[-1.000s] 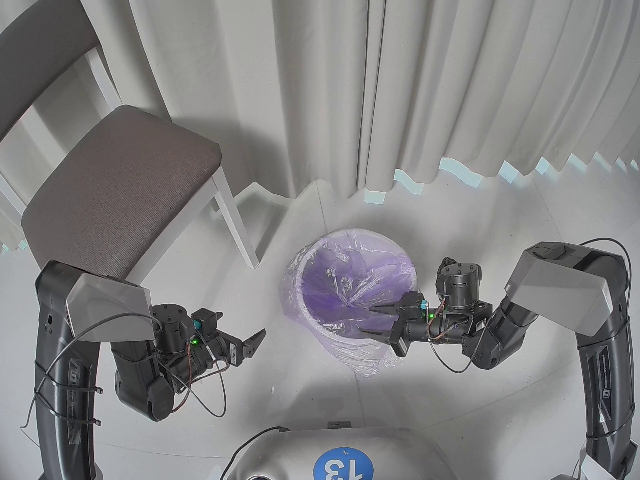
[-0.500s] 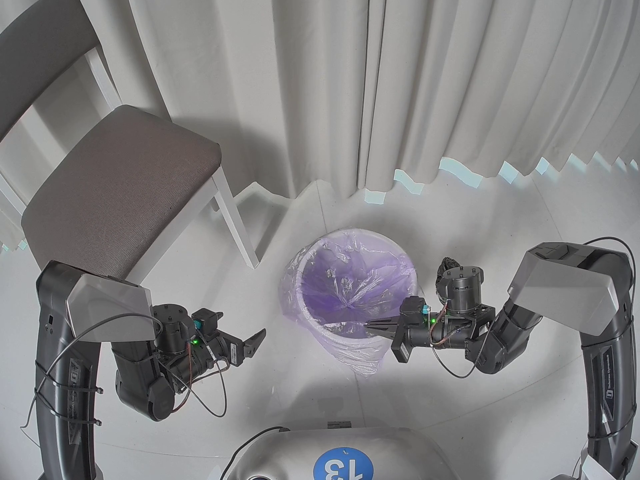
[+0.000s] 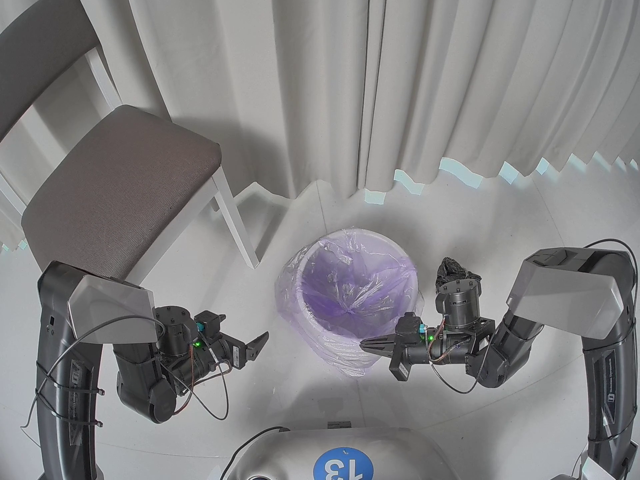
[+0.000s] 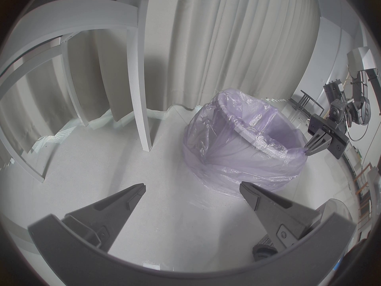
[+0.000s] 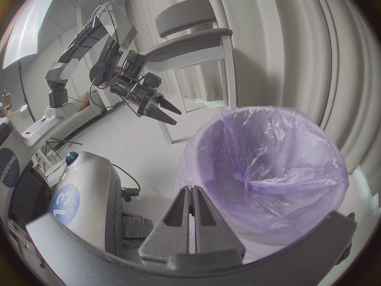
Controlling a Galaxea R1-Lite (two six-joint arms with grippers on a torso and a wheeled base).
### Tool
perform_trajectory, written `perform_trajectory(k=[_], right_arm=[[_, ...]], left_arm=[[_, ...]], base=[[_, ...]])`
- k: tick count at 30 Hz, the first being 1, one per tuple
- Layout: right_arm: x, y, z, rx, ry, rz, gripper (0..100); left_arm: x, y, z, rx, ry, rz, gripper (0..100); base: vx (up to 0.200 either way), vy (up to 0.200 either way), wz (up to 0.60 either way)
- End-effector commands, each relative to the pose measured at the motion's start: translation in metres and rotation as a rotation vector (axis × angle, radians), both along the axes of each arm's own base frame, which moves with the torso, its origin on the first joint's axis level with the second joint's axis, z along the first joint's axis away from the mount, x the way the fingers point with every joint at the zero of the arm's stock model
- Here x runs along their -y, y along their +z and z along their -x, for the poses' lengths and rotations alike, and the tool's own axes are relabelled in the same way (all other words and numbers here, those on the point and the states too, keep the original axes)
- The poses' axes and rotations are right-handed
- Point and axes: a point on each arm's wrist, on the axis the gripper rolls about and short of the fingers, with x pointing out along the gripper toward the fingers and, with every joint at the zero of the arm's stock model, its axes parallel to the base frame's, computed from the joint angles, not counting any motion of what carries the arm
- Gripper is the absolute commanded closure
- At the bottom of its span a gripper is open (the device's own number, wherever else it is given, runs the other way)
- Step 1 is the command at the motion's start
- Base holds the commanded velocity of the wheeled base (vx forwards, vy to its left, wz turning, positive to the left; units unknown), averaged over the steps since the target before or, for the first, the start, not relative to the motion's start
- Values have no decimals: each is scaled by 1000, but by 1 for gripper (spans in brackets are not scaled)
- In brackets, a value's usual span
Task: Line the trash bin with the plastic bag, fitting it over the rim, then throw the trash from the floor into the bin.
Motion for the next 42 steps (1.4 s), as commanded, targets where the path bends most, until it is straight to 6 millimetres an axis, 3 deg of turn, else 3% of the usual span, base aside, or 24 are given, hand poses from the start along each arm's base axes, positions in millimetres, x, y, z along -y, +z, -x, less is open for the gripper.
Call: perform_trajectory(k=[1, 22, 23, 29, 42], right_arm=[[-1, -14, -3, -20, -2, 13, 100], [-1, -33, -21, 8, -17, 23, 100], [0, -33, -21, 9, -17, 25, 0], [1, -32, -19, 3, -16, 24, 0], [16, -9, 16, 20, -16, 9, 0]], left_arm=[[1, 1, 0, 15, -4, 4, 0], [2, -1, -3, 17, -1, 4, 0], [2, -2, -3, 16, 1, 3, 0], [2, -2, -3, 16, 5, 1, 0], [3, 0, 2, 8, -4, 1, 0]], base=[[0, 0, 0], [0, 0, 0], [0, 0, 0], [0, 0, 0], [0, 0, 0]])
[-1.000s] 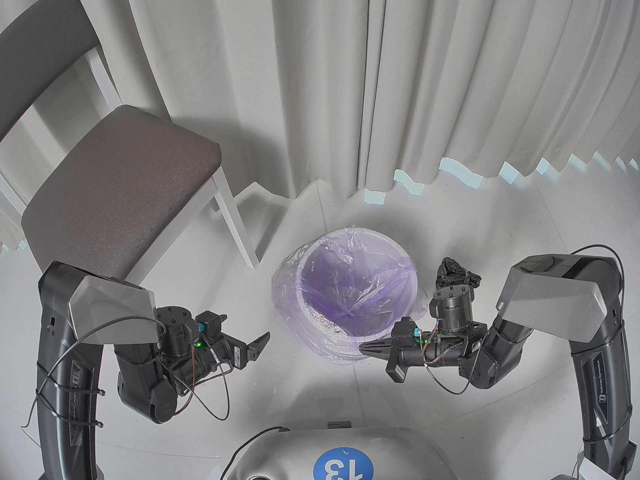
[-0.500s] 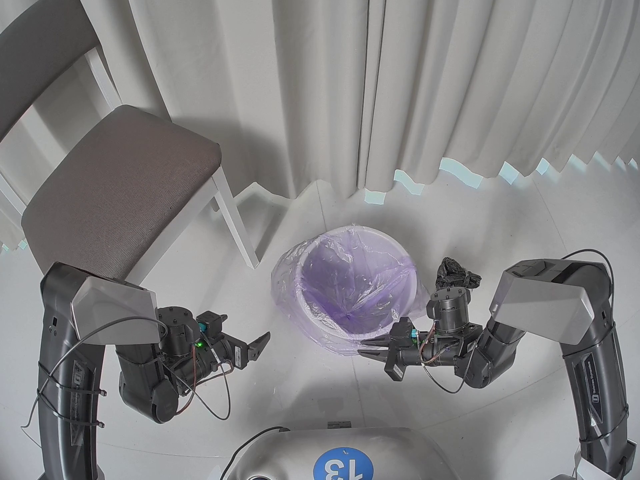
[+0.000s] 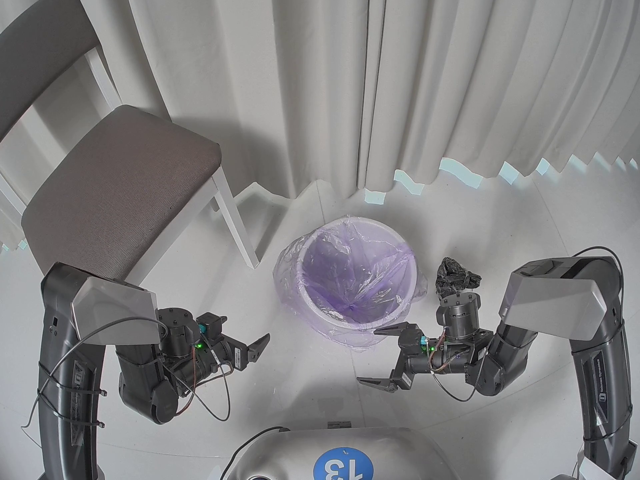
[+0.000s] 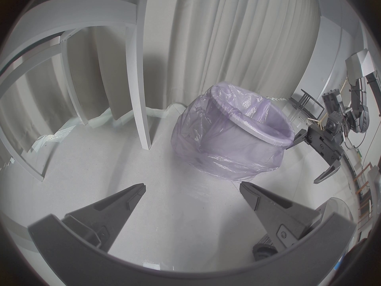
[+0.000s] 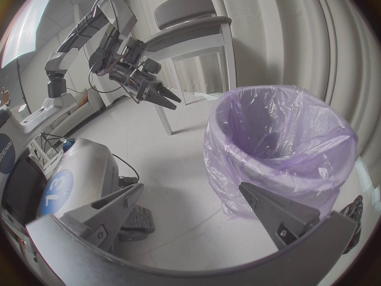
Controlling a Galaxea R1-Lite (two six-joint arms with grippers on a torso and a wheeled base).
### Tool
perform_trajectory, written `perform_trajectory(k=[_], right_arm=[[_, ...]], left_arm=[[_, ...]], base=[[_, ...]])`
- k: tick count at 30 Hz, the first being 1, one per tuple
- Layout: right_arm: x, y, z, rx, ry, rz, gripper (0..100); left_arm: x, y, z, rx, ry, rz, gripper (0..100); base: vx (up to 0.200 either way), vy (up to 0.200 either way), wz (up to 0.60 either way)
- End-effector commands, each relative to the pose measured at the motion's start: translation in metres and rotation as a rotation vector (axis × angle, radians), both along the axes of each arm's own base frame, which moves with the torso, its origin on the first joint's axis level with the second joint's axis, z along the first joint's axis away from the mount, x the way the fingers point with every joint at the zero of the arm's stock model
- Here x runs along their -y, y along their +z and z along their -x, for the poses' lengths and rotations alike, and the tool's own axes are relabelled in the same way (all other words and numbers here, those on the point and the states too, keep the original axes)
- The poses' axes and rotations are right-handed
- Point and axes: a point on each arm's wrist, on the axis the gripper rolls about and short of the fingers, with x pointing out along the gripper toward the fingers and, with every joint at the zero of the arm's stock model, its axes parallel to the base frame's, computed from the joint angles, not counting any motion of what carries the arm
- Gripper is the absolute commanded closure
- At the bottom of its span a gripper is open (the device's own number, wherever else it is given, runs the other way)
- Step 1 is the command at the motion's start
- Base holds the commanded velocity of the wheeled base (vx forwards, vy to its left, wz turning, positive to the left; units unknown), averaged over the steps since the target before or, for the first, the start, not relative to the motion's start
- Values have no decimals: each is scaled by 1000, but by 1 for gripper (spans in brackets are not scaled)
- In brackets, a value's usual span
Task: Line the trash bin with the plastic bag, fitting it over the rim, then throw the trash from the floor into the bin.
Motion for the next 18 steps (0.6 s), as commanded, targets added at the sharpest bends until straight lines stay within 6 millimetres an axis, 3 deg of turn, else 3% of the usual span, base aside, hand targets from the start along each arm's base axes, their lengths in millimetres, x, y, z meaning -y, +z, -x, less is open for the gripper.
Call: perform_trajectory(k=[1, 18], right_arm=[[6, 13, 12, 42, -2, -20, 0], [69, 56, 44, 182, -195, -109, 0]], left_arm=[[1, 5, 5, 9, -13, 6, 0], [8, 19, 17, 16, -48, 13, 0]], base=[[0, 0, 0], [0, 0, 0]])
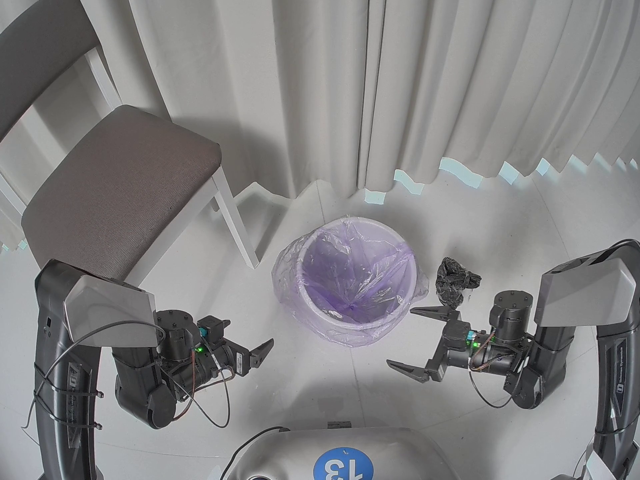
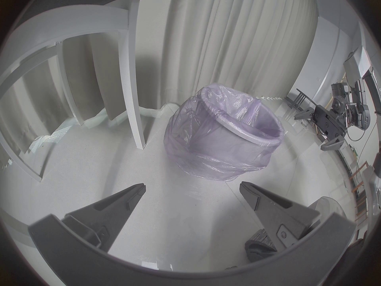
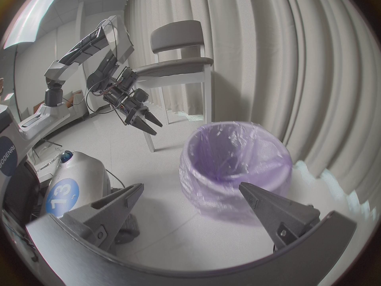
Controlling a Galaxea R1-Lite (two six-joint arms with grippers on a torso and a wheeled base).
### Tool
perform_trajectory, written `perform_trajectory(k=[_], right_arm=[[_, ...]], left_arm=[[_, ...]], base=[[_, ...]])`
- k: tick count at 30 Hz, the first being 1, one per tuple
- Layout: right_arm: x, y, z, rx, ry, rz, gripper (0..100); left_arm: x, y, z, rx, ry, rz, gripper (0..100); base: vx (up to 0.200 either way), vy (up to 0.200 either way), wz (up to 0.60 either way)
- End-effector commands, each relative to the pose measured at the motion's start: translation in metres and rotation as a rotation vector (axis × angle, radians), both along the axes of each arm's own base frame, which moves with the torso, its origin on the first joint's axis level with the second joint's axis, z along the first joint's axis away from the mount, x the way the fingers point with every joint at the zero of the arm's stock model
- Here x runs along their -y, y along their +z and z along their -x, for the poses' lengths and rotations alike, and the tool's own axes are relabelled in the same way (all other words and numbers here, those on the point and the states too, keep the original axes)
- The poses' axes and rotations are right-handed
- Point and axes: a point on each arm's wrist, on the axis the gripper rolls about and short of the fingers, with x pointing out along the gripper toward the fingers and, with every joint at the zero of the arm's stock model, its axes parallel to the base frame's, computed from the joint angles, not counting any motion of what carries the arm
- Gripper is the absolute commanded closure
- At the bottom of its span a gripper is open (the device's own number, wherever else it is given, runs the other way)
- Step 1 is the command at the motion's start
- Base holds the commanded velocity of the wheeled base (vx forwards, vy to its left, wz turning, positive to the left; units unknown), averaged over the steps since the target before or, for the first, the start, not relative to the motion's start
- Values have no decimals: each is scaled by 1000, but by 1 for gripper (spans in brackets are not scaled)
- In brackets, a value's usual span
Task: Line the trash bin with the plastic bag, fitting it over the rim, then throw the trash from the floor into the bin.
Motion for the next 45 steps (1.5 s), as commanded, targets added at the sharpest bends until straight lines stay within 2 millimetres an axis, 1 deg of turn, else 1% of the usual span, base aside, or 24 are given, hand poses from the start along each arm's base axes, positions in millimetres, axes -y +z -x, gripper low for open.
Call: perform_trajectory(k=[1, 3, 5, 6, 7, 10, 13, 15, 21, 23, 26, 27, 29, 31, 32, 35, 36, 37, 39, 40, 41, 43, 44, 45], right_arm=[[17, 22, 9, 24, -100, -12, 0], [18, 29, 9, 28, -167, -22, 0], [17, 39, 9, 25, -282, -58, 0], [17, 39, 9, 25, -282, -58, 0], [16, 41, 9, 6, -363, -84, 0], [16, 41, 3, -17, -494, -131, 0], [16, 42, -11, -25, -603, -217, 0], [18, 44, -27, -14, -670, -289, 0], [34, 54, -50, 54, -770, -363, 0], [35, 56, -53, 64, -786, -375, 0], [34, 61, -61, 76, -829, -441, 0], [34, 61, -67, 81, -848, -469, 0], [35, 55, -76, 95, -887, -476, 0], [38, 47, -88, 120, -963, -481, 0], [39, 38, -92, 118, -989, -477, 0], [42, 29, -99, 117, -1006, -476, 0], [42, 29, -99, 117, -1006, -476, 0], [46, 19, -107, 118, -1022, -475, 0], [48, 17, -112, 126, -1025, -481, 0], [50, 12, -120, 137, -1032, -488, 0], [52, 10, -122, 139, -1034, -489, 0], [58, -5, -133, 147, -1049, -480, 0], [58, -7, -134, 148, -1050, -481, 0], [60, -17, -141, 151, -1056, -482, 0]], left_arm=[[3, 12, 3, 36, -10, 13, 0], [3, 14, 3, 39, -8, 19, 0], [3, 16, 2, 47, -8, 23, 0], [3, 16, 2, 47, -8, 23, 0], [3, 18, 2, 52, -8, 25, 0], [4, 19, 0, 61, -6, 27, 0], [4, 20, 0, 65, -6, 29, 0], [3, 23, 2, 68, -6, 30, 0], [3, 28, 1, 85, -5, 35, 0], [3, 29, 1, 87, -5, 36, 0], [2, 30, 2, 88, -5, 36, 0], [3, 31, 2, 90, -5, 37, 0], [2, 30, 2, 88, -3, 36, 0], [3, 31, 2, 90, -5, 37, 0], [2, 30, 2, 88, -5, 36, 0], [2, 29, 2, 85, -5, 35, 0], [2, 29, 2, 85, -5, 35, 0], [3, 28, 2, 83, -5, 34, 0], [3, 28, 2, 80, -4, 35, 0], [2, 27, 1, 82, -3, 36, 0], [2, 27, 1, 82, -3, 36, 0], [3, 27, 0, 83, -3, 36, 0], [3, 27, 0, 83, -3, 36, 0], [3, 27, 0, 83, -3, 36, 0]], base=[[0, 0, 0], [0, 0, 0], [0, 0, 0], [0, 0, 0], [0, 0, 0], [0, 0, 0], [0, 0, 0], [0, 0, 0], [0, 0, 0], [0, 0, 0], [0, 0, 0], [0, 0, 0], [0, 0, 0], [0, 0, 0], [0, 0, 0], [0, 0, 0], [0, 0, 0], [0, 0, 0], [0, 0, 0], [0, 0, 0], [0, 0, 0], [0, 0, 0], [0, 0, 0], [0, 0, 0]])
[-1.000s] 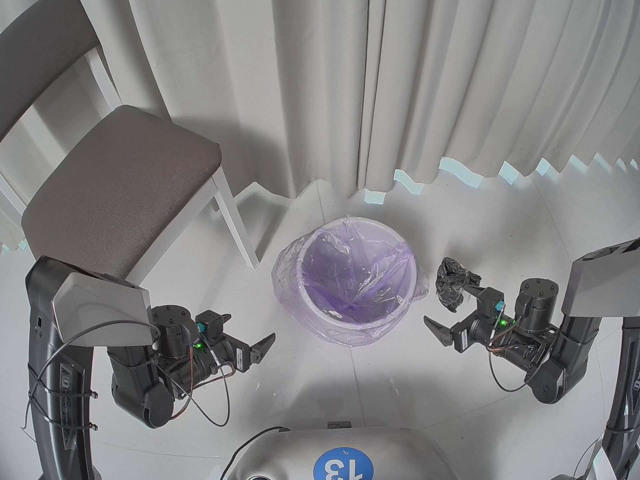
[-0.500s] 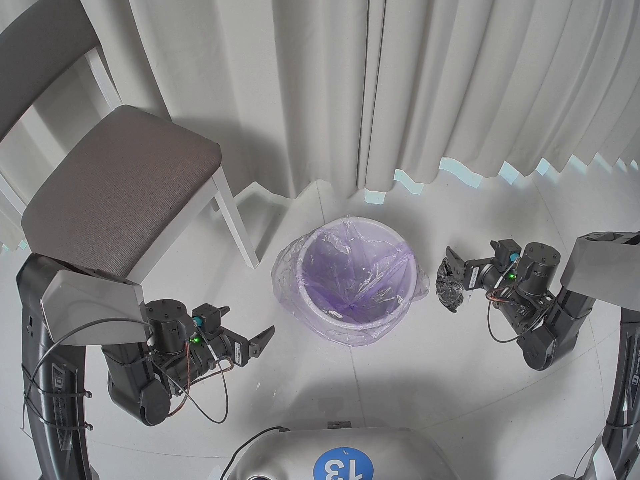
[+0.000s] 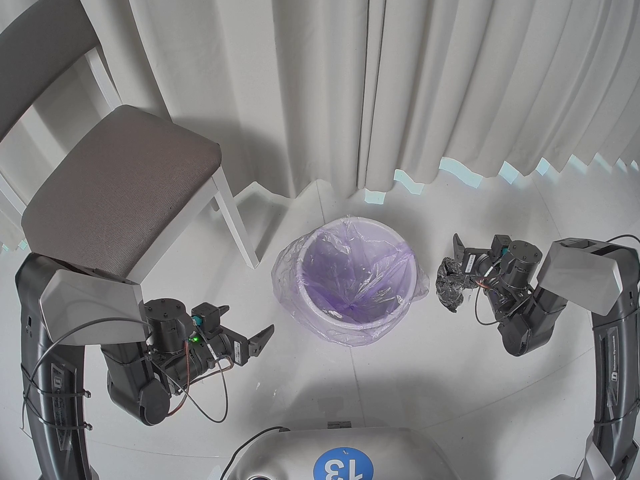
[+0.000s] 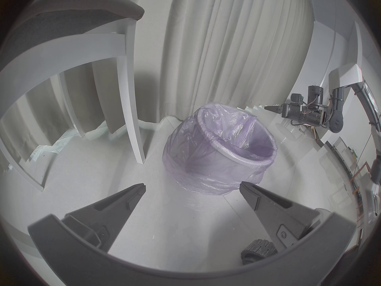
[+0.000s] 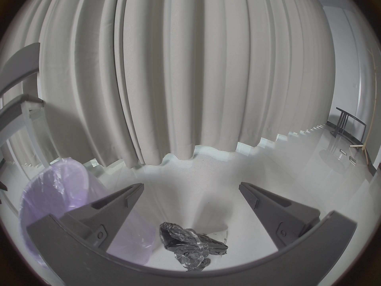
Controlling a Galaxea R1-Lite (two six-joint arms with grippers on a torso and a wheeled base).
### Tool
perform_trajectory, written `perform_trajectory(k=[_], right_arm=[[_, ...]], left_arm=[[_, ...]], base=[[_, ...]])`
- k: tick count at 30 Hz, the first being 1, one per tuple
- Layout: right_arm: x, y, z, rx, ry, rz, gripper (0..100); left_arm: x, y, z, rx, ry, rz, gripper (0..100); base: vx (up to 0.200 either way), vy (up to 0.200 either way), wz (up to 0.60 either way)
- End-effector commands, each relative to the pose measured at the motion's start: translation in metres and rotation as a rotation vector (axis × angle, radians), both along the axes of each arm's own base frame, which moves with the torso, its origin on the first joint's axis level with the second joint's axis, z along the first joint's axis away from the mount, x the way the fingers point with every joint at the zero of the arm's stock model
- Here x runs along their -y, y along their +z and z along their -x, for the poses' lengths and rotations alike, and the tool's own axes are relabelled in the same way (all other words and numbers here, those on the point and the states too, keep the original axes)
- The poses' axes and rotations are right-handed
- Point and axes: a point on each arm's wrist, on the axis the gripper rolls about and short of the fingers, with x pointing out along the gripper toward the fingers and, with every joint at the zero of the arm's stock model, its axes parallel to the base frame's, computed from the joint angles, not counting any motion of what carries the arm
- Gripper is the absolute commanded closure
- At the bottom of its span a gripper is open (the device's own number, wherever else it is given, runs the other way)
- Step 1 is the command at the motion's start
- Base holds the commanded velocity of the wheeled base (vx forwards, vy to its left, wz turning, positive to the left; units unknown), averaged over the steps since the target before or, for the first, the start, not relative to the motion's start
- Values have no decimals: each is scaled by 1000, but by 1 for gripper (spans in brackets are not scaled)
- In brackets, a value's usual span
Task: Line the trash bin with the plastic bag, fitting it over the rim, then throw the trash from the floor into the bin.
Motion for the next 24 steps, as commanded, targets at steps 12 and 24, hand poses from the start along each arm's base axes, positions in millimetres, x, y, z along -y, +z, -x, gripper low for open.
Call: perform_trajectory(k=[12, 24], right_arm=[[20, -74, -48, 32, -91, 23, 0], [7, -59, -27, -10, -28, -97, 0]], left_arm=[[0, -5, -4, 8, 3, 3, 0], [0, -7, -5, 2, 5, 1, 0]], base=[[0, 0, 0], [0, 0, 0]])
